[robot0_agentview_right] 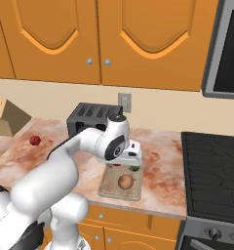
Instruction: Place the avocado, onion, tomato, and bell pepper on the cutting board.
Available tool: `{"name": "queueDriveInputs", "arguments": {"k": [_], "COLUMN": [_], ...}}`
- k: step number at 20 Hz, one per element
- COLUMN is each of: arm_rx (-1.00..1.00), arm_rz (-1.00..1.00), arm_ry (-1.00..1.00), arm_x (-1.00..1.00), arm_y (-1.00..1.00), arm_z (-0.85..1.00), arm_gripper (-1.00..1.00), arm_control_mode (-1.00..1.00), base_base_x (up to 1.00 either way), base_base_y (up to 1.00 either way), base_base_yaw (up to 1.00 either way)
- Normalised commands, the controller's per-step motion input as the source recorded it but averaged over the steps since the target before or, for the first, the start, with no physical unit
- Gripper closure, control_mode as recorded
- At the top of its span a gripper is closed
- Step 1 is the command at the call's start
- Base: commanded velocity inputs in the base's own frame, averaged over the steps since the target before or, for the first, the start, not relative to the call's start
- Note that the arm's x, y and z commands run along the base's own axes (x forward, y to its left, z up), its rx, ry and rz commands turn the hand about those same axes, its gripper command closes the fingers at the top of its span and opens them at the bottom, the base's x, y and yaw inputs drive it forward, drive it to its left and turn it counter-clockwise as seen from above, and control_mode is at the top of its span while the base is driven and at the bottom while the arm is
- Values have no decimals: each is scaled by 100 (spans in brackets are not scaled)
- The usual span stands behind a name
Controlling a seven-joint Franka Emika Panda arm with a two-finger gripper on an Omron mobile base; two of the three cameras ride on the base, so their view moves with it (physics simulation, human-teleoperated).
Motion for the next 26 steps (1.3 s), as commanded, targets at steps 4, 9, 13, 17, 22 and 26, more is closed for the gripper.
{"name": "queueDriveInputs", "arguments": {"k": [4, 9, 13, 17, 22, 26], "arm_rx": [-2, -11, -4, 7, 14, 18], "arm_rz": [8, 10, 5, 0, 0, 0], "arm_ry": [-1, -1, 0, 0, 0, 0], "arm_x": [-54, -50, -38, -8, 1, 8], "arm_y": [97, 100, 91, 63, 70, 72], "arm_z": [32, 16, 7, 18, 26, 21], "arm_gripper": [-100, -100, -100, -100, -100, -100], "arm_control_mode": [-100, -100, -100, -100, -100, -100], "base_base_x": [0, 0, 0, 0, 0, 0], "base_base_y": [0, 0, 0, 0, 0, 0], "base_base_yaw": [0, 0, 0, 0, 0, 0]}}
